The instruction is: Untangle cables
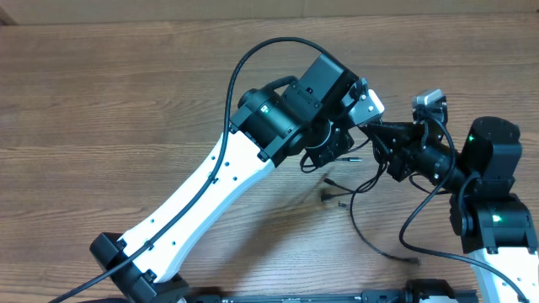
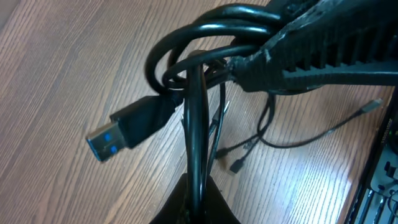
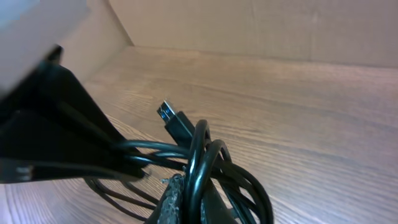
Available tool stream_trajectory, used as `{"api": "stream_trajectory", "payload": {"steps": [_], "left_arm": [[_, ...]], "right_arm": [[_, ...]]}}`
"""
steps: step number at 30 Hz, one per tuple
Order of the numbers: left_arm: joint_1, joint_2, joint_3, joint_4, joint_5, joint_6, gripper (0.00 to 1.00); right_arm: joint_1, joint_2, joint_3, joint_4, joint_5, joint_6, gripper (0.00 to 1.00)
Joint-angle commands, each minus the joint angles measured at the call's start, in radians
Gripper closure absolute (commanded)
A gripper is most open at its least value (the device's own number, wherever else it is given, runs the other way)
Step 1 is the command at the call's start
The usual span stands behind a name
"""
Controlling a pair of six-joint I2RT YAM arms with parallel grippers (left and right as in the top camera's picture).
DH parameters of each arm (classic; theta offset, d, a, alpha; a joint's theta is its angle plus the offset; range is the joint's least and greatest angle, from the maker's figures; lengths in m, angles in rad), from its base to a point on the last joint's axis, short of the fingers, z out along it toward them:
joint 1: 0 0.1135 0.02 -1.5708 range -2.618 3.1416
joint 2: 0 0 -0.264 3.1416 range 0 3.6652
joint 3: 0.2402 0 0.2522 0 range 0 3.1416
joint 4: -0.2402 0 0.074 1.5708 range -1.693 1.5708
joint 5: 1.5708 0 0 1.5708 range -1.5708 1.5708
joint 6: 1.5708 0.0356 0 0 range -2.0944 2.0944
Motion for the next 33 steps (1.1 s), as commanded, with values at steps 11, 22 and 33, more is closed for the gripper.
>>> {"api": "stream_trajectory", "payload": {"steps": [11,22,33], "left_arm": [[-0.008,0.048,0.007,0.058,0.116,-0.02,0.96],[-0.008,0.053,0.007,0.259,0.111,-0.163,0.96],[-0.007,0.072,0.007,0.285,0.112,-0.213,0.96]], "right_arm": [[-0.002,-0.018,0.014,0.026,-0.132,0.01,0.96],[-0.001,-0.018,0.014,0.018,-0.132,0.01,0.96],[-0.002,-0.018,0.014,0.005,-0.13,0.009,0.47]]}}
